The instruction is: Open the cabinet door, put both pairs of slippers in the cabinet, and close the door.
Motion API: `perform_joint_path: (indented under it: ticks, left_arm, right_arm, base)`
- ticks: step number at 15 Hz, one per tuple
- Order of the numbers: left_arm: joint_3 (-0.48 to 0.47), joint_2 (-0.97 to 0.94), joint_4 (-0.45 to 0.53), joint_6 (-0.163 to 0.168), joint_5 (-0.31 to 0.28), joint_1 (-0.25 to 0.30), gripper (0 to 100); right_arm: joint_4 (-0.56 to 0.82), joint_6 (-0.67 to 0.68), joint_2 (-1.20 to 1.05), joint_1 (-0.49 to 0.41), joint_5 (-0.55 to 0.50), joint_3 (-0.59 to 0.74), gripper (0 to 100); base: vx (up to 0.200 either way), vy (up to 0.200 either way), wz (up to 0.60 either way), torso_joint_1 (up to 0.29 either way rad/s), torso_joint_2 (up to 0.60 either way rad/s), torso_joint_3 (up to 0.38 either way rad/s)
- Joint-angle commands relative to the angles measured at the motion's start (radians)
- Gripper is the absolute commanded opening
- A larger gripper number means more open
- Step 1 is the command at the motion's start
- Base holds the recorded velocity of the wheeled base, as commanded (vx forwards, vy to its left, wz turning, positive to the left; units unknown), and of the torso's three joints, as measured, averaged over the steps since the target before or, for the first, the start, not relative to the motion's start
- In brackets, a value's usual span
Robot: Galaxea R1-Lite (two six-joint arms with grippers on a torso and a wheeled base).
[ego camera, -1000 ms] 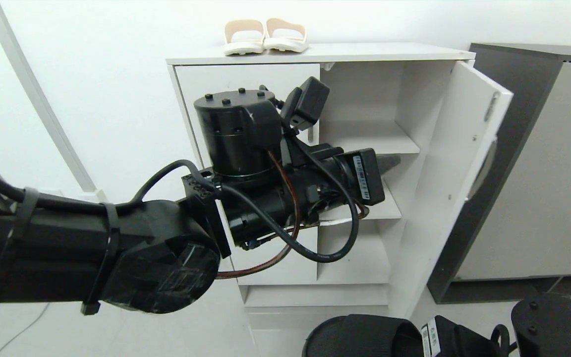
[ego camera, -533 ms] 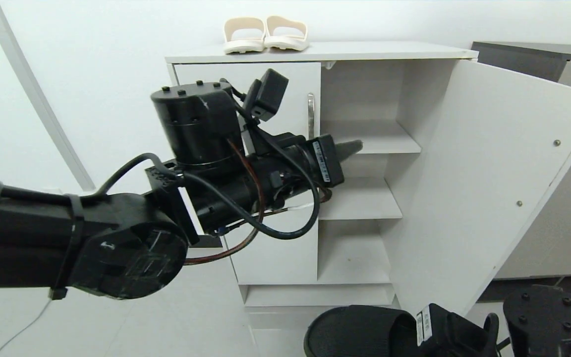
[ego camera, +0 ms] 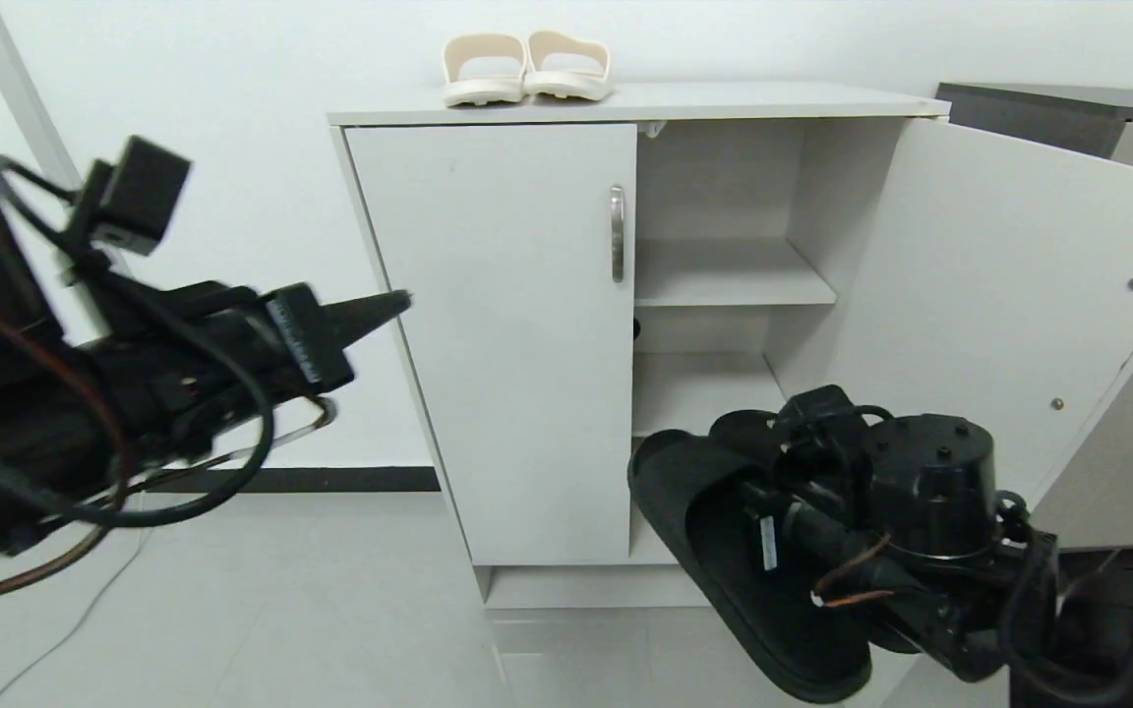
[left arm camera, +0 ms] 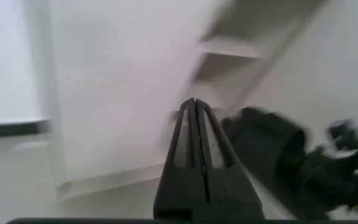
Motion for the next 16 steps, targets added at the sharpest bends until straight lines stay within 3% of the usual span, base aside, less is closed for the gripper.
perform_joint_path:
  ticks: [1,2,3,5,6,7,8,9,11,12,13,14,15,16]
  left_arm:
    - [0.227,-0.429,0.210,0.102,0.211,0.175,0]
    - [0.270,-0.553,0.280,0.116,0.274,0.223,0]
    - [0.286,-0.606,0.315,0.124,0.300,0.245,0]
    - [0.364,-0.883,0.530,0.161,0.375,0.314,0]
    - [0.398,-0.960,0.596,0.161,0.377,0.327,0]
    - [0.514,-1.115,0.659,0.161,0.380,0.406,0]
    - [0.570,-1.170,0.661,0.173,0.377,0.450,0]
    - [0.629,-1.213,0.658,0.197,0.365,0.468,0]
    - [0.714,-1.215,0.585,0.202,0.306,0.468,0]
    - [0.732,-1.215,0.530,0.203,0.216,0.467,0]
    - [0.735,-1.215,0.529,0.203,0.156,0.468,0]
    - [0.734,-1.215,0.535,0.207,0.053,0.467,0]
    - [0.734,-1.222,0.535,0.216,0.044,0.453,0]
    - [0.734,-1.236,0.536,0.216,0.044,0.393,0]
  right_arm:
    - [-0.001,0.020,0.121,-0.040,-0.094,-0.110,0]
    - [-0.002,0.020,0.126,-0.048,-0.114,-0.122,0]
    - [-0.002,0.020,0.126,-0.049,-0.117,-0.122,0]
    - [-0.002,0.019,0.126,-0.049,-0.123,-0.121,0]
    - [-0.002,0.019,0.126,-0.048,-0.123,-0.119,0]
    - [-0.004,0.017,0.123,-0.043,-0.123,-0.118,0]
    - [-0.004,0.017,0.123,-0.043,-0.123,-0.115,0]
    - [-0.004,0.017,0.123,-0.045,-0.125,-0.113,0]
    - [-0.004,0.017,0.124,-0.043,-0.125,-0.107,0]
    - [-0.004,0.017,0.124,-0.045,-0.125,-0.104,0]
    - [-0.004,0.017,0.124,-0.045,-0.125,-0.104,0]
    - [-0.004,0.017,0.126,-0.045,-0.125,-0.104,0]
    - [-0.004,0.017,0.127,-0.043,-0.125,-0.104,0]
    - [-0.004,0.017,0.127,-0.043,-0.123,-0.104,0]
  base:
    - [0.000,0.000,0.00,0.000,0.00,0.000]
    - [0.000,0.000,0.00,0.000,0.00,0.000]
    - [0.000,0.000,0.00,0.000,0.00,0.000]
    - [0.000,0.000,0.00,0.000,0.00,0.000]
    - [0.000,0.000,0.00,0.000,0.00,0.000]
    - [0.000,0.000,0.00,0.000,0.00,0.000]
    - [0.000,0.000,0.00,0.000,0.00,0.000]
    - [0.000,0.000,0.00,0.000,0.00,0.000]
    - [0.000,0.000,0.00,0.000,0.00,0.000]
    - [0.000,0.000,0.00,0.000,0.00,0.000]
    - [0.000,0.000,0.00,0.000,0.00,0.000]
    - [0.000,0.000,0.00,0.000,0.00,0.000]
    - [0.000,0.000,0.00,0.000,0.00,0.000]
    - [0.000,0.000,0.00,0.000,0.00,0.000]
